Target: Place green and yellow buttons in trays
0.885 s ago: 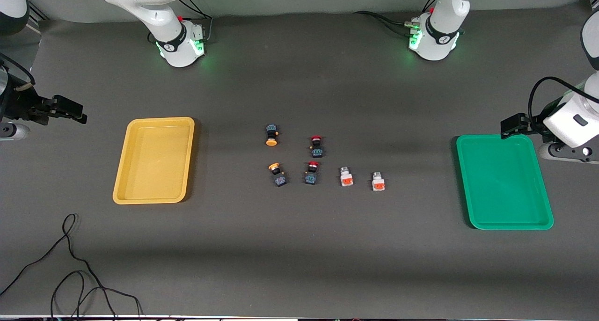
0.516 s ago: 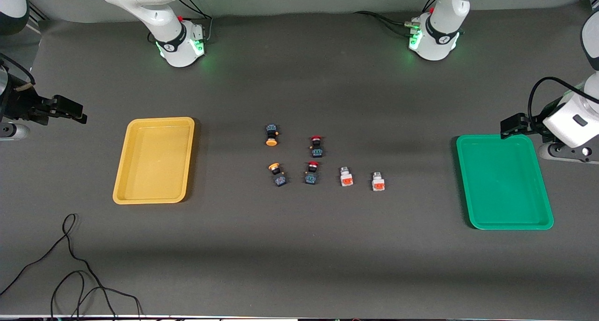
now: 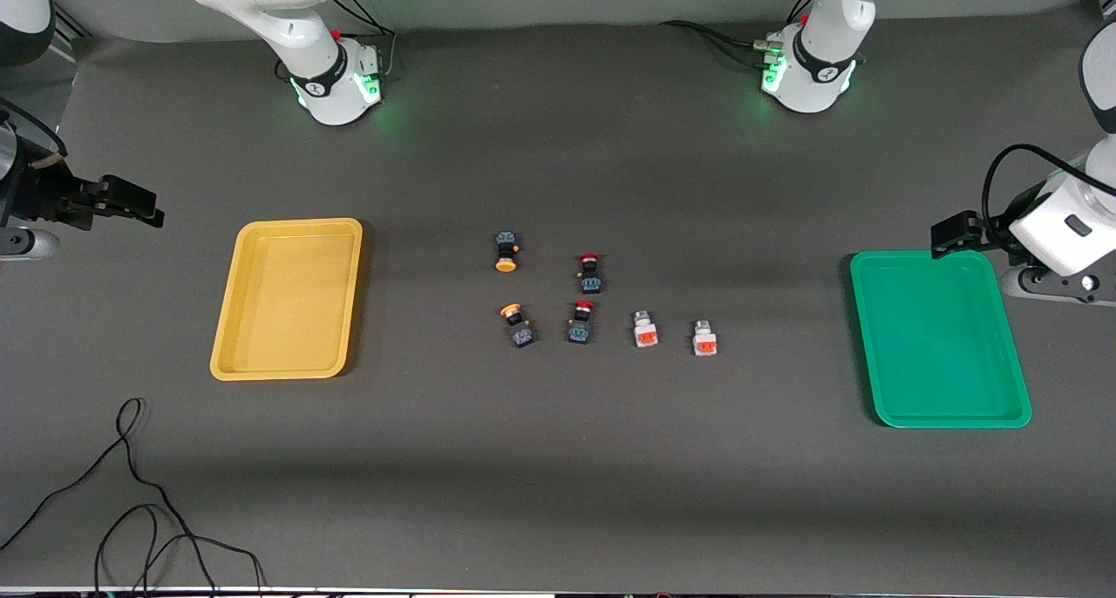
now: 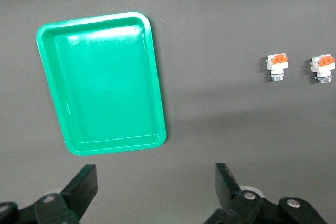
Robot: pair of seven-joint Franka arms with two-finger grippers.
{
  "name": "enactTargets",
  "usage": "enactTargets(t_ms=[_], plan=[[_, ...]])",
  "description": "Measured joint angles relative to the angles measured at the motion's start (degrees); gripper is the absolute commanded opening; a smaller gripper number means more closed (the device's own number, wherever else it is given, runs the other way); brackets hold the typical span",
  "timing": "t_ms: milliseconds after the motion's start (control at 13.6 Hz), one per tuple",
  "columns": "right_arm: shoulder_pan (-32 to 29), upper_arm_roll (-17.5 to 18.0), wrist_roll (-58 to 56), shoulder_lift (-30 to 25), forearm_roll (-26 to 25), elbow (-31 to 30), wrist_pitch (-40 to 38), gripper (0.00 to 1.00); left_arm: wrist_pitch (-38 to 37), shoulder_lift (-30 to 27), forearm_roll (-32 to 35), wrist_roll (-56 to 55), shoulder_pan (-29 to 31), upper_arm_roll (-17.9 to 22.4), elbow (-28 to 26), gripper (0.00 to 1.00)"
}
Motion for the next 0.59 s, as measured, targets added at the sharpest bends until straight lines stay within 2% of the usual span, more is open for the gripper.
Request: enactTargets(t_ms=[295,590], plan=[[6.66,0.5,5.14,0.05,0.42,-0.75,-0.36,1.0,0.0,0.0,-0.05,-0.01,0.0,-0.26,-0.01,0.99],[16.58,0.9,20.79,0.07,2.96,-2.43,2.05,1.0,0.13,0.19,-1.35,-3.52,-1.53,-1.65,0.06,0.99]])
